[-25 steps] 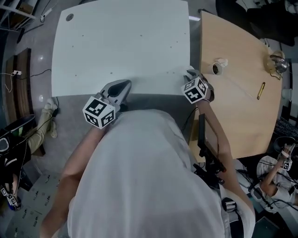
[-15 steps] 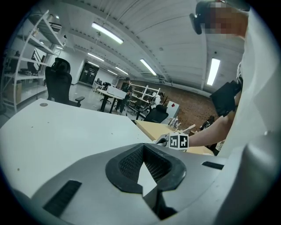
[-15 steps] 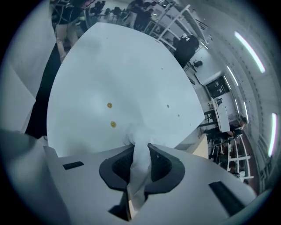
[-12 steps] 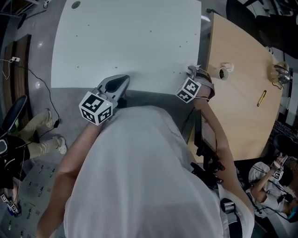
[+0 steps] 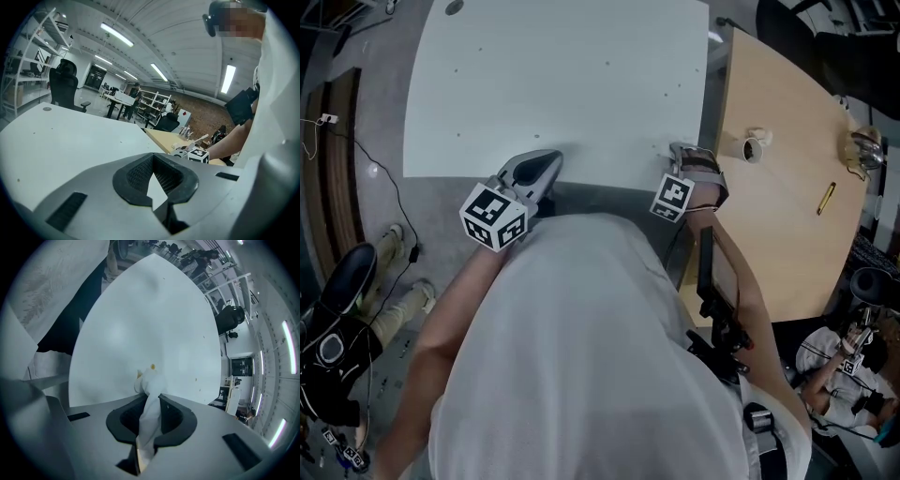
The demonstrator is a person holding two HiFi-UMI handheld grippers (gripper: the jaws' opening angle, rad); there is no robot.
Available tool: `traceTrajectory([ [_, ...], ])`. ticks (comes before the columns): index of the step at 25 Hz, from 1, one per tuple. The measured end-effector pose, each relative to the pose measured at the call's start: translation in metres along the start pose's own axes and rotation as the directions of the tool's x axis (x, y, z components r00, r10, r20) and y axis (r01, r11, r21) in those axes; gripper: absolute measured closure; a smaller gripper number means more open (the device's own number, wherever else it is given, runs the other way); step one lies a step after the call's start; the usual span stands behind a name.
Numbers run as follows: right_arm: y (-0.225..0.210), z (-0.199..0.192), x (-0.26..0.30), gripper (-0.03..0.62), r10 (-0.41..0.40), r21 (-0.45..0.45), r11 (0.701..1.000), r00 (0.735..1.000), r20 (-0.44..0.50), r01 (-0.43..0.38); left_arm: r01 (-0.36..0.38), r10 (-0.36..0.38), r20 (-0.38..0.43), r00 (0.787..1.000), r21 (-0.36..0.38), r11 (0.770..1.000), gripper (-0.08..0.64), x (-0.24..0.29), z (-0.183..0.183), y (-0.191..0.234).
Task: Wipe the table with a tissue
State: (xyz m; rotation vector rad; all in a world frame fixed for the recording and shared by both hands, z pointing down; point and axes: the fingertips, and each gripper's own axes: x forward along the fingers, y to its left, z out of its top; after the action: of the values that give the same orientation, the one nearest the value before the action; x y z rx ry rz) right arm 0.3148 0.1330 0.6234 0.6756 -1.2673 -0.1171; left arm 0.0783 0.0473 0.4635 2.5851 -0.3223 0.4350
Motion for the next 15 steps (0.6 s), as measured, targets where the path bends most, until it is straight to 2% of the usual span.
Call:
traceTrajectory([
  [7,0.026,0.014,-0.014,0.549,0.038,-0.041,0.998,0.999,0.039,-0.037,0.025,-0.025,-0.004,1.000,0.005,1.000,0.554,0.005,-0.002,0.000],
  [9,0.035,0.017,-0.020,0.549,0.084,-0.066,0.995,0.995,0.051,-0.080,0.034,-0.034,-0.006,0.999,0.007,0.999,0.554,0.006,-0.001,-0.001],
  [11,0.045,0.018,-0.026,0.549,0.169,-0.056,0.985,0.983,0.077,-0.165,0.042,-0.042,-0.006,0.999,0.009,0.999,0.554,0.007,0.000,-0.002],
  [13,0.051,0.016,-0.031,0.549,0.250,0.054,0.964,0.960,0.126,-0.259,0.047,-0.047,-0.003,0.999,0.011,0.999,0.555,0.007,0.001,-0.002],
  [15,0.047,0.009,-0.034,0.549,0.278,0.243,0.916,0.942,0.186,-0.318,0.050,-0.050,-0.001,0.999,0.012,0.999,0.555,0.006,0.002,-0.002],
])
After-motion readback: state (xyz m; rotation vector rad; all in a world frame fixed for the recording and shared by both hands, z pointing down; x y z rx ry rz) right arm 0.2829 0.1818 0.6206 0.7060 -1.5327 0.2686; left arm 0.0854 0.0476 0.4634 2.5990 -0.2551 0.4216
